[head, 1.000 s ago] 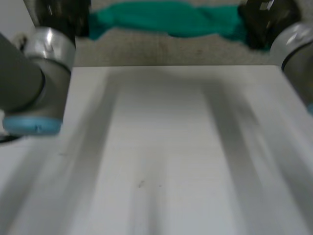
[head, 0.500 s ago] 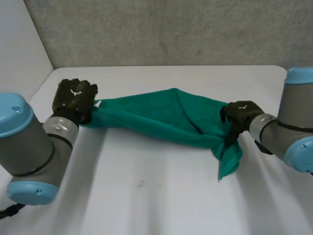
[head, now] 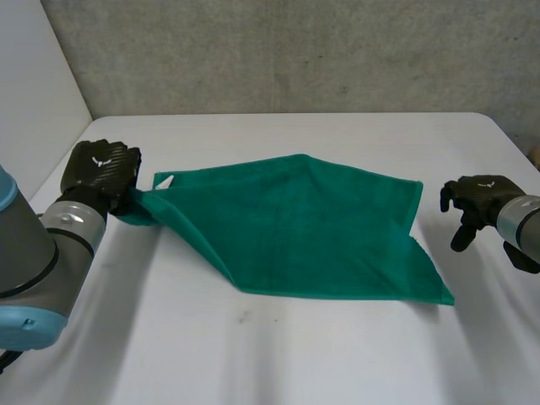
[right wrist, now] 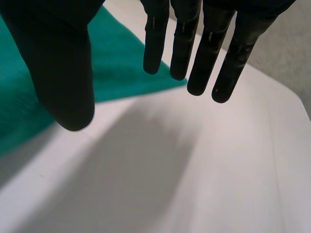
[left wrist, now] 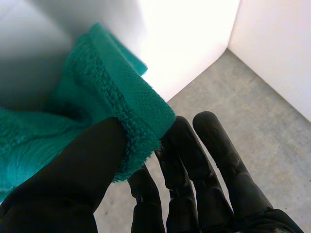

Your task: Fold the towel.

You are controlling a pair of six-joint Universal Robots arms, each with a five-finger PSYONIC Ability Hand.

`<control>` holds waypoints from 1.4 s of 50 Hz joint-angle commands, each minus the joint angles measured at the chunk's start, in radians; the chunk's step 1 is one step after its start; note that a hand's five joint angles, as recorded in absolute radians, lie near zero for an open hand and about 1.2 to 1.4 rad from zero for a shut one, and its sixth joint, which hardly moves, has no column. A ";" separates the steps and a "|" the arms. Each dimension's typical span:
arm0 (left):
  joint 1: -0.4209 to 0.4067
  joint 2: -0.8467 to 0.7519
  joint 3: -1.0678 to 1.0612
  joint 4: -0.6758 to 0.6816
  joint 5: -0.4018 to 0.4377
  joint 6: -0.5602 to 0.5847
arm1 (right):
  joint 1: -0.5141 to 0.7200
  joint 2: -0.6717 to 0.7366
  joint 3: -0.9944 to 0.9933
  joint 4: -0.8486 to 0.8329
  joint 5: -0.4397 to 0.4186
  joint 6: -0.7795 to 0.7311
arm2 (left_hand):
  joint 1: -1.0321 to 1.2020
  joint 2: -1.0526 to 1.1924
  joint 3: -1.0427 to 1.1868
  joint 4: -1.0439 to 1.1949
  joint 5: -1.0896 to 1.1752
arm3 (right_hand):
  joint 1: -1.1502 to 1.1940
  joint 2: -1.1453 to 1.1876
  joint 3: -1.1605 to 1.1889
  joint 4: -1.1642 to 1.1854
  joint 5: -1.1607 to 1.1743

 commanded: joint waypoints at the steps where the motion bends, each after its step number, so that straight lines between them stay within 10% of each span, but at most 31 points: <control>1: -0.023 0.054 0.000 -0.027 0.006 -0.083 | 0.113 -0.263 0.207 -0.046 -0.105 -0.002 | 0.252 0.197 0.206 0.201 0.275 | 0.167 0.074 0.071 0.072 0.083; 16: -0.009 0.063 0.000 -0.027 0.008 -0.086 | 0.216 -0.377 0.537 -0.212 -0.063 -0.278 | 0.252 0.197 0.206 0.201 0.275 | 0.114 0.021 0.018 0.019 0.030; 30: 0.005 0.060 0.001 -0.027 0.011 -0.086 | 0.233 -0.199 0.646 -0.585 0.050 -0.458 | 0.252 0.197 0.206 0.201 0.275 | 0.158 0.065 0.062 0.063 0.074; 38: 0.008 0.057 -0.002 -0.027 0.009 -0.086 | 0.225 -0.133 0.625 -0.648 0.056 -0.476 | 0.252 0.197 0.206 0.201 0.275 | 0.896 0.803 0.800 0.801 0.812; 43: 0.006 0.066 -0.006 -0.052 0.008 -0.080 | 0.227 -0.203 0.597 -0.629 0.061 -0.471 | 0.252 0.197 0.206 0.201 0.275 | 0.914 0.822 0.819 0.819 0.831; 56: 0.101 0.302 0.001 -0.337 0.057 -0.059 | 0.152 -0.510 0.258 0.088 0.061 -0.410 | 0.252 0.197 0.206 0.201 0.275 | 0.914 0.822 0.819 0.819 0.831; 62: 0.140 0.347 -0.032 -0.449 0.147 0.035 | 0.096 -0.506 0.135 0.447 0.041 -0.359 | 0.252 0.197 0.206 0.201 0.275 | 0.914 0.822 0.819 0.819 0.831; 70: 0.138 0.191 -0.095 -0.441 0.152 0.139 | 0.096 -0.302 0.134 0.468 0.019 -0.369 | 0.252 0.197 0.206 0.201 0.275 | 0.914 0.822 0.819 0.819 0.831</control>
